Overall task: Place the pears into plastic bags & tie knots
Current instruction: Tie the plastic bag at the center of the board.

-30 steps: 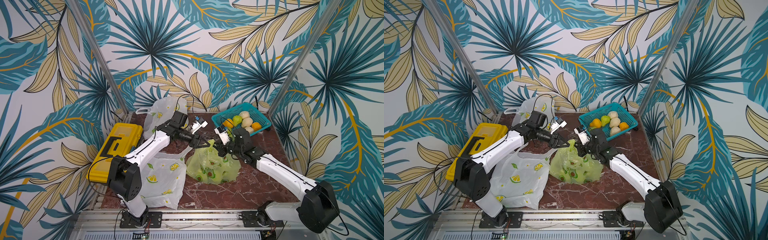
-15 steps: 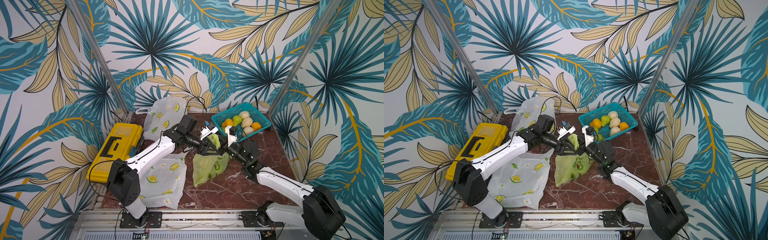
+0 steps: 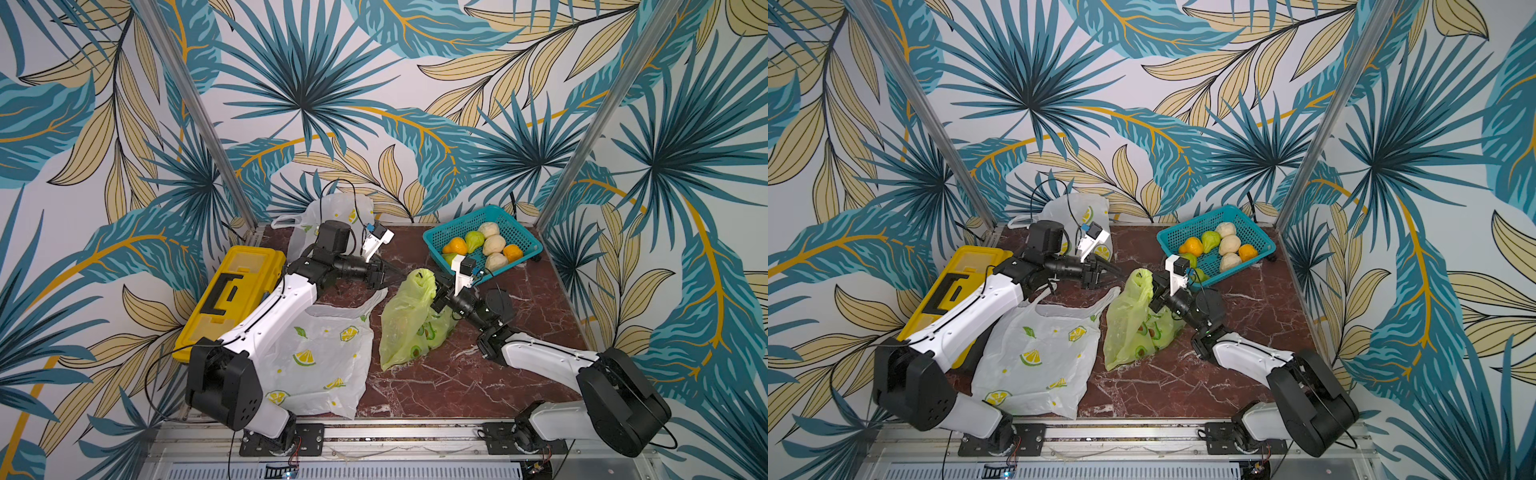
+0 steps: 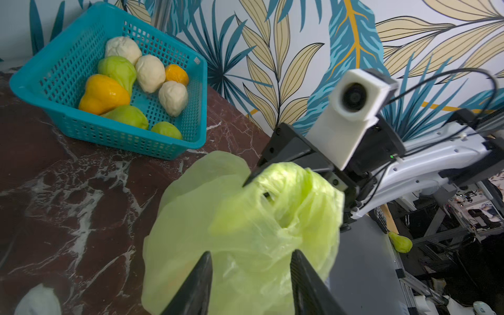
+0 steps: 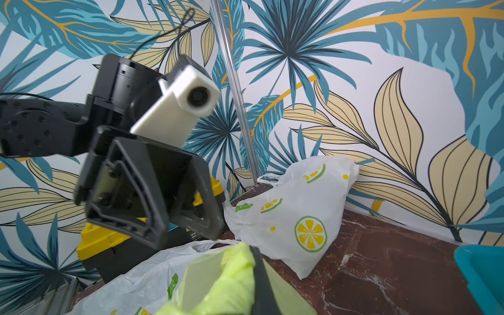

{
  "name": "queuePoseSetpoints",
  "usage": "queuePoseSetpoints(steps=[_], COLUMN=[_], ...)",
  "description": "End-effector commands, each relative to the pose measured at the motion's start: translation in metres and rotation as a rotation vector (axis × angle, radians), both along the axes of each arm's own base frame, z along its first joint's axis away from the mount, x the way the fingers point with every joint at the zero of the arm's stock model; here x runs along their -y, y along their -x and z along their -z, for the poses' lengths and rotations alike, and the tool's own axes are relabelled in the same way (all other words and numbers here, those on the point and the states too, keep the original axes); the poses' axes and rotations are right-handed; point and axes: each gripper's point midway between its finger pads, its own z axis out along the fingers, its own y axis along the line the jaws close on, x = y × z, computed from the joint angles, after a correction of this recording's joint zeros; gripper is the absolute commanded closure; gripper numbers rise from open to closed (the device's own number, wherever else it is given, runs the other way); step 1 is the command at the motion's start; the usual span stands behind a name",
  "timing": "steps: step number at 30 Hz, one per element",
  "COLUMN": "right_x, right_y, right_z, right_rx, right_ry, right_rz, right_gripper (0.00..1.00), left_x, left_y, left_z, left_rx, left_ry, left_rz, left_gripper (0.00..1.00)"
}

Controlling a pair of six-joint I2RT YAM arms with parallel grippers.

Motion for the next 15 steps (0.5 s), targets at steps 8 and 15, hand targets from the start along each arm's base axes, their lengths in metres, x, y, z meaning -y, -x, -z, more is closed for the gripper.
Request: queuePoseSetpoints(steps=[8, 15], right_x=[-0.021, -0.012], right_y=[0.017, -0.001], right_z=[-0.041, -0.024], right_rx=[0.017, -0.035], right_ry=[-0.111, -0.111], right_rz=[-0.202, -0.143], right_gripper=[1.00, 0.97], left_x=[0.040, 0.026], left_y=[-0.021, -0.011], left_z=[0.038, 0.033], left_rx=[-0.043, -0.049], left_ry=[0.037, 0.054], left_rz=[0.026, 0.018], left_gripper=[0.74, 0.71])
